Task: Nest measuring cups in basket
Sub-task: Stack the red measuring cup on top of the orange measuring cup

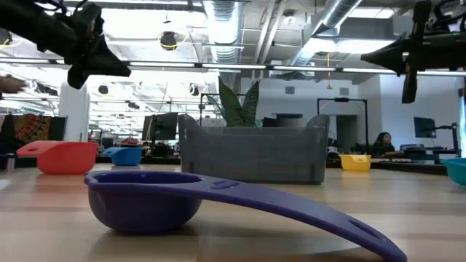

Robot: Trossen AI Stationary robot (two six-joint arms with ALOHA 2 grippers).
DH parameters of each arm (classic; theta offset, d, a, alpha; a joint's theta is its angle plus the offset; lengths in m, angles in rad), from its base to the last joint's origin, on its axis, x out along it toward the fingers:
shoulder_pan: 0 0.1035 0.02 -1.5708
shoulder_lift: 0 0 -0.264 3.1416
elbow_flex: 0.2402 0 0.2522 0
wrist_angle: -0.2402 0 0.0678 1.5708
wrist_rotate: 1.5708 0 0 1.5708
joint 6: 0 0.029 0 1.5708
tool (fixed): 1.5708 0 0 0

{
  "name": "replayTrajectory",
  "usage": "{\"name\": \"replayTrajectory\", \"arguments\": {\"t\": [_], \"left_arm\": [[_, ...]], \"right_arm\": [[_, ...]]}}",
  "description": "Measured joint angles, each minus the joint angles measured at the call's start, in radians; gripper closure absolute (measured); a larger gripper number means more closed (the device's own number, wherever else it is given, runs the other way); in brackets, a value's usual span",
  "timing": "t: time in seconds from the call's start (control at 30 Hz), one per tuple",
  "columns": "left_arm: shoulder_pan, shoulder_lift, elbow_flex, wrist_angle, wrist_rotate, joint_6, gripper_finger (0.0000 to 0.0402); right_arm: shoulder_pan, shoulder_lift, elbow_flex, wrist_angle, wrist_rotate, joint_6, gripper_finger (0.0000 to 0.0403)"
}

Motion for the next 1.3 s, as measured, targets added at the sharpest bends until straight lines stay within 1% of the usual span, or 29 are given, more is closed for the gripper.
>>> {"name": "replayTrajectory", "arguments": {"t": [0.07, 0.17, 0.23, 0.37, 0.5, 0.6, 0.8, 0.93, 1.1, 1.2, 1.3], "left_arm": [[0.001, 0.035, 0.021, -0.029, -0.017, -0.054, 0.0401], [0.012, 0.075, 0.063, -0.098, -0.072, -0.148, 0.0401], [0.022, 0.098, 0.093, -0.15, -0.068, -0.189, 0.0401], [0.032, 0.156, 0.152, -0.233, 0.006, -0.266, 0.0401], [0.011, 0.233, 0.229, -0.337, 0.115, -0.414, 0.0402], [-0.052, 0.304, 0.289, -0.412, 0.194, -0.496, 0.0402], [-0.229, 0.44, 0.406, -0.553, 0.21, -0.71, 0.0402], [-0.375, 0.526, 0.459, -0.567, 0.204, -0.853, 0.0402], [-0.529, 0.633, 0.473, -0.573, 0.143, -1.048, 0.0402], [-0.588, 0.691, 0.473, -0.587, 0.131, -1.171, 0.0401], [-0.613, 0.731, 0.473, -0.659, 0.14, -1.267, 0.0396]], "right_arm": [[0.0, 0.012, 0.018, -0.049, -0.021, 0.032, 0.0389], [0.0, 0.05, 0.075, -0.157, -0.048, 0.084, 0.039], [0.0, 0.093, 0.125, -0.236, -0.061, 0.113, 0.039], [0.0, 0.209, 0.23, -0.36, -0.101, 0.135, 0.039], [0.0, 0.336, 0.315, -0.375, -0.166, 0.074, 0.0387], [0.005, 0.425, 0.367, -0.379, -0.234, 0.029, 0.0383], [0.044, 0.595, 0.449, -0.396, -0.317, 0.081, 0.0394], [0.101, 0.707, 0.481, -0.402, -0.328, 0.111, 0.0393], [0.158, 0.804, 0.494, -0.413, -0.327, 0.172, 0.0381], [0.193, 0.839, 0.495, -0.411, -0.32, 0.197, 0.038], [0.222, 0.867, 0.495, -0.413, -0.306, 0.198, 0.0383]]}}
